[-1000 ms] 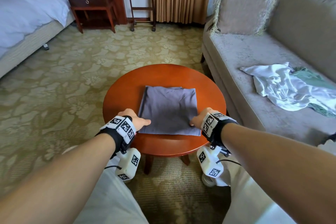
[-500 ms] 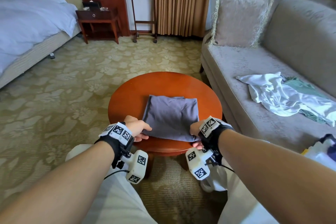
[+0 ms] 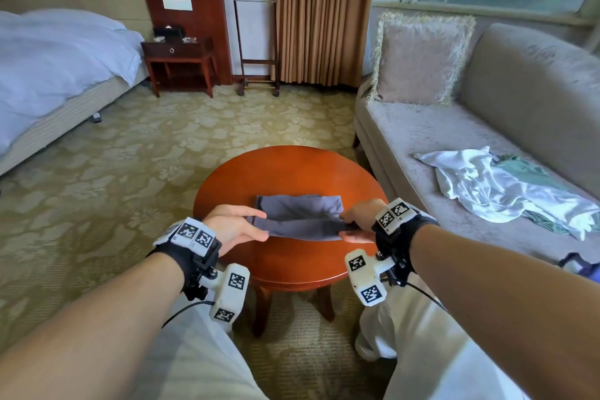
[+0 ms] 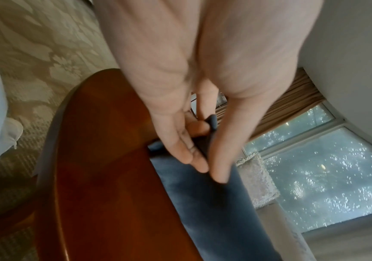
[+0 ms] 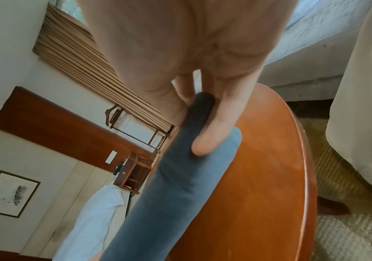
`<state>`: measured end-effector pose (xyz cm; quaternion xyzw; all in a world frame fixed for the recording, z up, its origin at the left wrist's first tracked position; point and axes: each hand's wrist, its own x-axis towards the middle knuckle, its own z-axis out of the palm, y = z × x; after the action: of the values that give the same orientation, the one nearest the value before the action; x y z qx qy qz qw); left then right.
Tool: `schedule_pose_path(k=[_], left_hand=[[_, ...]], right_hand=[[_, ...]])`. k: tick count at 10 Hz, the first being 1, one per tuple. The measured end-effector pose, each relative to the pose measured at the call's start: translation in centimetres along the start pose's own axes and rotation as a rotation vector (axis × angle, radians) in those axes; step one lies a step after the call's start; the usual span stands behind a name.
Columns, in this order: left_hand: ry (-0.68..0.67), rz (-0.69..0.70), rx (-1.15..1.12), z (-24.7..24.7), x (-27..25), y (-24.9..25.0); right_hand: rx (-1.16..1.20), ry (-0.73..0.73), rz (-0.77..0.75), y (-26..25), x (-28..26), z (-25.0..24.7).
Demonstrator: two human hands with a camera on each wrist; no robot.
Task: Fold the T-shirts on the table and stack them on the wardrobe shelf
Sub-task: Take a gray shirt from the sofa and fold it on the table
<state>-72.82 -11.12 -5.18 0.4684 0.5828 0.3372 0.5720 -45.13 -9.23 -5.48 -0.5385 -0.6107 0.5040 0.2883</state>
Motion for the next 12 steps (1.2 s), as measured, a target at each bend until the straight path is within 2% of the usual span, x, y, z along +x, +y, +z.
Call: schedule_pose_path(k=[1,2,3,4,5,6,8,10,12], left_hand=[[0.101,0.051,0.127,-0.1,0.5,-0.5],[0.142,0.092,0.142,0.0,0.7,-0.8],[0.136,0.148,0.236,0.4,1.1,-0.9],[0.165,0.27,0.519,0.4,1.2,-0.6],[0.212,0.321,0.666,0.3,1.5,-0.5],[0.192,0.349,0.635,0.2,2.0,-0.4],[0.223,0.423,0.609,0.3,3.1,-0.2],[0.278,0.381,0.698,0.7,4.3,-0.6],[0.285,0.316,0.719,1.3,6.0,-1.4]], right_hand=[[-0.084,0.085,-0.129,1.2,-0.1,-1.2],[-0.379,-0.146,-0.114,-0.4,-0.4,-0.3],[-0.632,-0.147,0.029,-0.5,-0.8,0.0],[-0.897,0.112,0.424,-1.5,-0.9,0.6],[-0.807,0.2,0.429,-2.1,-1.0,0.6],[-0.514,0.181,0.374,-2.4,-0.7,0.0],[-0.104,0.238,0.257,-2.3,-0.5,-0.5],[-0.055,0.248,0.276,-0.2,1.2,-0.9],[-0.39,0.328,0.24,0.6,1.5,-0.5]])
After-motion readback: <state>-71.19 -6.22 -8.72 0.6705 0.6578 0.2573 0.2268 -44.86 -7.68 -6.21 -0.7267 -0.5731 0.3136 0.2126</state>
